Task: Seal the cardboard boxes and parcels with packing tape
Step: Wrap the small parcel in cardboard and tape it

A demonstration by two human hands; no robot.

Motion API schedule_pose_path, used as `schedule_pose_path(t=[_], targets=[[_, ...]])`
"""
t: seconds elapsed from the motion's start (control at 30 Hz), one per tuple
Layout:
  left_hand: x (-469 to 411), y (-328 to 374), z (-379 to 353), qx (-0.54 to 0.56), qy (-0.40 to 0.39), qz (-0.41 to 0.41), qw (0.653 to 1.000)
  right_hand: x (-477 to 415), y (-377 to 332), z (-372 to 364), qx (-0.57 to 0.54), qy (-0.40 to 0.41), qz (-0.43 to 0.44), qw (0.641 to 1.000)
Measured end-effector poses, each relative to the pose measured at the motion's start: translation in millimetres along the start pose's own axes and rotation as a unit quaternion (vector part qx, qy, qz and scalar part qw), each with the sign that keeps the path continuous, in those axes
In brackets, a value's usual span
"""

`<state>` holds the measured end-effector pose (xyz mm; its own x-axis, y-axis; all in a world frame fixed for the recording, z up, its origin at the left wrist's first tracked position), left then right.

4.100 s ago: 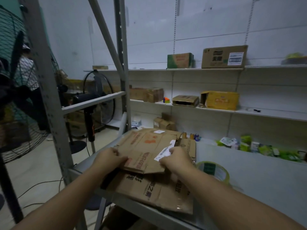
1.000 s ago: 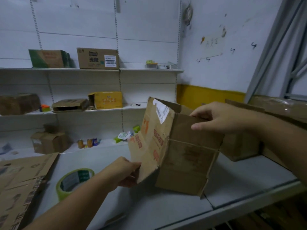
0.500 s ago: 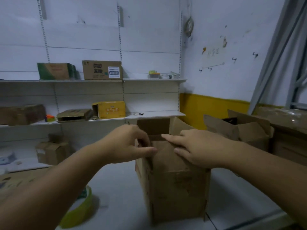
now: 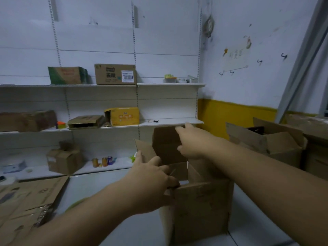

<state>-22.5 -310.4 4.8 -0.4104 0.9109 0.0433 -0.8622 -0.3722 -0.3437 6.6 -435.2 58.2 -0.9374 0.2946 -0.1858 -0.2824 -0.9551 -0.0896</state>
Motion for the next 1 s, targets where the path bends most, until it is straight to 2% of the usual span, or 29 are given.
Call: schedule_pose_path(t=[0.17, 0.3, 0.33, 0.37, 0.4, 0.47, 0.5, 0.53, 0.63, 0.73, 0.77, 0.83, 0.87, 0.9, 0.93, 0.97, 1.0], targets=[[1.9, 0.3, 2.2, 0.005, 0.003, -0.004, 1.0, -32.9, -8.4, -20.9, -0.021, -0.011, -0.021, 0.999], [2.9, 0.1, 2.1, 0.007, 0.004, -0.007, 1.0, -31.8, 8.7, -55.6, 0.071, -0.131, -0.045, 0.988], [2.4, 0.5, 2.3, 0.008, 0.005, -0.008, 1.0, -30.0, 9.5, -60.0, 0.092, -0.128, -0.041, 0.987], [1.5, 0.7, 2.3, 0.008, 0.006, -0.008, 1.0, -28.8, 7.8, -55.3, 0.09, -0.078, -0.037, 0.992], [0.6, 0.8, 2.7, 0.006, 0.007, -0.008, 1.0, -29.3, 4.2, -43.3, 0.069, 0.013, -0.034, 0.997], [-0.2, 1.3, 3.8, 0.003, 0.004, -0.005, 1.0, -30.9, -4.4, -14.5, -0.021, 0.186, -0.013, 0.982], [-0.4, 1.4, 4.1, 0.003, 0.002, -0.005, 1.0, -34.4, -7.6, -5.7, -0.059, 0.221, -0.005, 0.973], [-0.2, 2.0, 4.3, 0.005, 0.0, -0.007, 1.0, -39.7, -9.4, -3.1, -0.064, 0.208, -0.003, 0.976], [0.7, 1.5, 2.4, 0.011, 0.005, -0.011, 1.0, -54.1, -7.0, -16.5, 0.013, 0.134, -0.005, 0.991], [3.5, -2.0, 2.9, 0.007, 0.021, -0.001, 1.0, -50.8, -2.3, -30.1, 0.079, 0.158, 0.007, 0.984], [4.4, -2.0, 5.0, 0.004, 0.03, -0.003, 1.0, -47.8, -1.0, -37.0, 0.095, 0.133, 0.01, 0.986], [6.2, -3.1, 6.7, 0.035, 0.077, -0.014, 0.996, -38.5, 1.3, -56.0, 0.119, 0.003, 0.013, 0.993], [7.9, -4.8, 7.7, 0.079, 0.137, -0.014, 0.987, -32.3, 1.0, -64.4, 0.099, -0.062, 0.013, 0.993], [11.7, -7.2, 8.7, 0.142, 0.23, -0.004, 0.963, -25.0, 0.0, -67.0, 0.05, -0.102, 0.012, 0.993], [18.7, -9.9, 10.0, 0.22, 0.341, 0.015, 0.914, -16.4, -1.2, -61.7, -0.023, -0.107, 0.01, 0.994], [27.0, -13.5, 8.0, 0.307, 0.436, 0.05, 0.844, -6.9, -1.4, -47.1, -0.108, -0.065, 0.024, 0.992], [32.0, -17.0, -0.1, 0.401, 0.498, 0.089, 0.763, 7.8, 1.2, -24.0, -0.195, 0.017, 0.056, 0.979]])
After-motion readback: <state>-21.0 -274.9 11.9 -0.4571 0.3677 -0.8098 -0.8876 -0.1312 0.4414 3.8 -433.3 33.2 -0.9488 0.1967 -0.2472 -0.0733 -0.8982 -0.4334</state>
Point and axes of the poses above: each hand's wrist, its own x-axis away from the middle knuckle, its own z-axis out of the back of the hand, y = z × x, the point moved 5 cm from there along -x, towards the middle knuckle, and after that the axes turned 12 degrees about -z, right-handed, at the moved point
